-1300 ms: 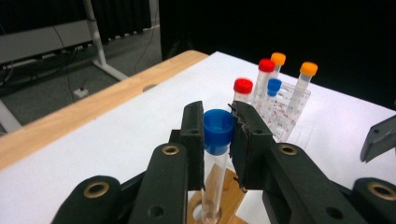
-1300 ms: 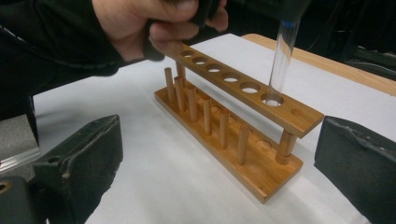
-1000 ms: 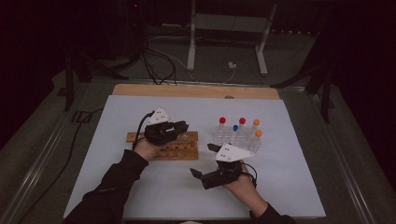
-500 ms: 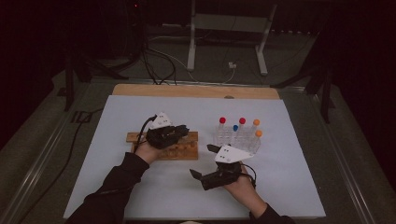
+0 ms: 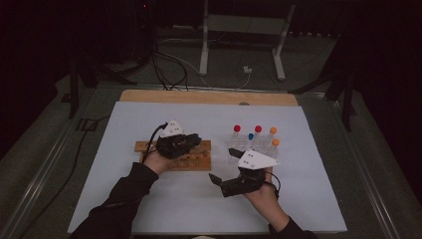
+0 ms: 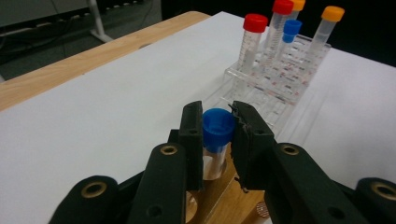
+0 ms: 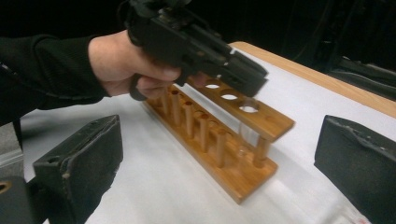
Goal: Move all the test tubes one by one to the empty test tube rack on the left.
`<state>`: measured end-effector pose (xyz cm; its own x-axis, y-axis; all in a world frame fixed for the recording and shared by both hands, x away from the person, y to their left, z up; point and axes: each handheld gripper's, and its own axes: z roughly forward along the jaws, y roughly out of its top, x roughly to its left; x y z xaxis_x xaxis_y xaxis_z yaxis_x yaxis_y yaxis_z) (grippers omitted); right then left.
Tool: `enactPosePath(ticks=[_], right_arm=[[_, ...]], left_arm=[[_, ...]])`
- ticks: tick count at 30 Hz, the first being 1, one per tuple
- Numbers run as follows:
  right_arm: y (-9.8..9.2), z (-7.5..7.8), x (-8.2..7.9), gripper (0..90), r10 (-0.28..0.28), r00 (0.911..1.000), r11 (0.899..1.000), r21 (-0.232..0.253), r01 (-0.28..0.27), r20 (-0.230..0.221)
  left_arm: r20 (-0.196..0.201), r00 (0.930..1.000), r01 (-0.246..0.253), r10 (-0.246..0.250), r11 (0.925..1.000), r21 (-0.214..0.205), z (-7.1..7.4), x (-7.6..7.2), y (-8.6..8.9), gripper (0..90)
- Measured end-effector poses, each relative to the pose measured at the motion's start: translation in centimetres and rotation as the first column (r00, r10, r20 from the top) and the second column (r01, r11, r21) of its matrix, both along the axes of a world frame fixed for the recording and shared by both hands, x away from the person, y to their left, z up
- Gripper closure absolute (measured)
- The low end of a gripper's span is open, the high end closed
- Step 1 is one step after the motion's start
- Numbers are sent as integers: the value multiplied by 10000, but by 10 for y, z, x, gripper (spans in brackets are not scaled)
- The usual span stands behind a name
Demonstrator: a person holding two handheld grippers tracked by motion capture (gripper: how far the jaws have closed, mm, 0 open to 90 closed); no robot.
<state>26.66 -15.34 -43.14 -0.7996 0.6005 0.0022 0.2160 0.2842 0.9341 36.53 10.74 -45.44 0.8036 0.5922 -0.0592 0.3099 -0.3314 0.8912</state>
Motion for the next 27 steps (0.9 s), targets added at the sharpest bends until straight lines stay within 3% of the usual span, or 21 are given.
enactPosePath(ticks=[3,7,14,18,20,22,24,27], right_arm=[[-9,6,1,62,-373,9989,9992,173,368,279],[-20,12,2,62,-1084,9926,9940,-92,1090,547],[-35,14,7,35,-1960,9791,9802,-174,1972,548],[-40,10,13,34,-2692,9623,9619,-388,2707,401],[-41,6,16,34,-2988,9537,9523,-552,3003,329],[-41,2,19,34,-3351,9421,9410,-472,3351,74],[-41,-1,23,35,-3893,9211,9194,-625,3882,-49],[-40,-7,29,60,-4256,9045,9021,-914,4218,-262]], left_arm=[[124,9999,23,-20,9997,-248,5,-4,4,594],[252,9996,102,-92,9991,-400,13,-13,10,419],[295,9980,585,-564,9954,-761,20,-30,22,199],[246,9943,1052,-1035,9908,-853,22,-48,28,78],[264,9946,1023,-1004,9911,-857,22,-52,29,63],[293,9923,1224,-1201,9876,-985,22,-59,32,25],[254,9915,1299,-1279,9862,-1029,20,-69,36,25],[254,9909,1341,-1321,9854,-1049,18,-75,38,25]])
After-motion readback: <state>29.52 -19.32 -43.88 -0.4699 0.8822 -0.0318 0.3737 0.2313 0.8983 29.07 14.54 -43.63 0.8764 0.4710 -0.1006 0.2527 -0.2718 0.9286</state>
